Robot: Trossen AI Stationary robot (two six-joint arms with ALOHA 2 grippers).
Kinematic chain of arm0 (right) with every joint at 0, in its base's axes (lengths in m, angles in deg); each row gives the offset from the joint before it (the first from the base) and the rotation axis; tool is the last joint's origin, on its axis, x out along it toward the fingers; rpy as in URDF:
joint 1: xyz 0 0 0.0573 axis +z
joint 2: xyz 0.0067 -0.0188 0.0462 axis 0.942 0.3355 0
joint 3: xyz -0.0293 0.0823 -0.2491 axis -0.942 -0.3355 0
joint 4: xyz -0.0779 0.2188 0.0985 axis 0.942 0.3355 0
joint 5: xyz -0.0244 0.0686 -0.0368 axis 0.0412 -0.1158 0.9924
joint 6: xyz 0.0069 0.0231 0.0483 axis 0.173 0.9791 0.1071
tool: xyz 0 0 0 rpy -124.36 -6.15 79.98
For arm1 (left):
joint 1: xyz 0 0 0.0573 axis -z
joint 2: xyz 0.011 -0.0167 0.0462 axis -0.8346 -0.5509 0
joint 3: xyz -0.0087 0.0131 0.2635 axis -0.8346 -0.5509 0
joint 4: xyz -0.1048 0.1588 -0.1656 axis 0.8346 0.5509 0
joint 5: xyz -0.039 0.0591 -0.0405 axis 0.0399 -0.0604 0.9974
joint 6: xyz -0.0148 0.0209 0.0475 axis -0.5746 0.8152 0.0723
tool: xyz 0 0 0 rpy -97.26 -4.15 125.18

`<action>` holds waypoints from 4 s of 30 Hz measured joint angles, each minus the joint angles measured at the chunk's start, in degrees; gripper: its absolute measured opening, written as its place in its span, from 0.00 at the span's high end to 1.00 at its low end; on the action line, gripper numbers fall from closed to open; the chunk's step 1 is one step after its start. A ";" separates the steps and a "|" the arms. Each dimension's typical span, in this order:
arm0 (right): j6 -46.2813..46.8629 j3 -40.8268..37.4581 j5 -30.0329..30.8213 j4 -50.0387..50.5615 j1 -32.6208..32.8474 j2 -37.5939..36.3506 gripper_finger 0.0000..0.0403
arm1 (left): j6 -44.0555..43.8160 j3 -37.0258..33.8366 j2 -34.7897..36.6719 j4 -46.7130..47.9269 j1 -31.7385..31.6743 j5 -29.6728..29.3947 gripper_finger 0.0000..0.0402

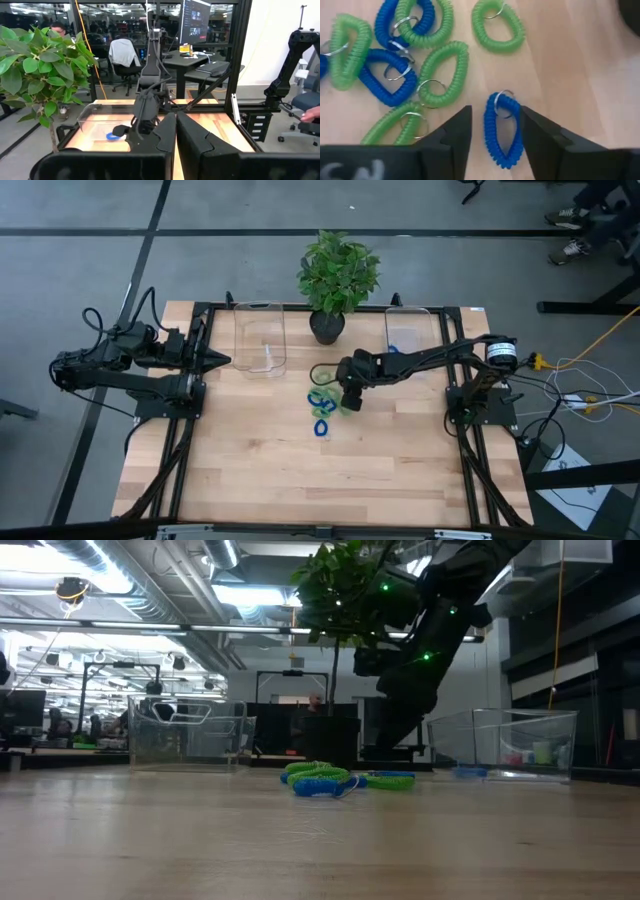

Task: Sort spring keychains
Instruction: Put the blue spring keychain into the right transparent bin

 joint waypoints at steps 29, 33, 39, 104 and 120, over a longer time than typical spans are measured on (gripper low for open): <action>2.26 -6.14 -3.97 -3.00 -0.59 0.00 0.77 | 0.00 0.00 0.00 0.00 -0.01 0.00 0.97; 4.58 -6.13 -5.18 -3.11 -0.59 0.00 0.90 | -0.02 0.00 0.00 0.00 0.00 0.00 0.97; 6.12 -6.01 -6.81 -3.81 -0.59 -0.07 0.97 | -0.01 0.00 -0.02 0.00 0.01 -0.01 0.98; 2.14 15.61 -4.15 22.00 -3.26 11.31 0.48 | -0.02 0.00 0.00 -0.02 0.00 0.00 0.98; 4.45 15.58 -8.29 22.69 -4.37 12.00 0.72 | 0.00 0.00 0.00 0.00 -0.01 0.00 0.97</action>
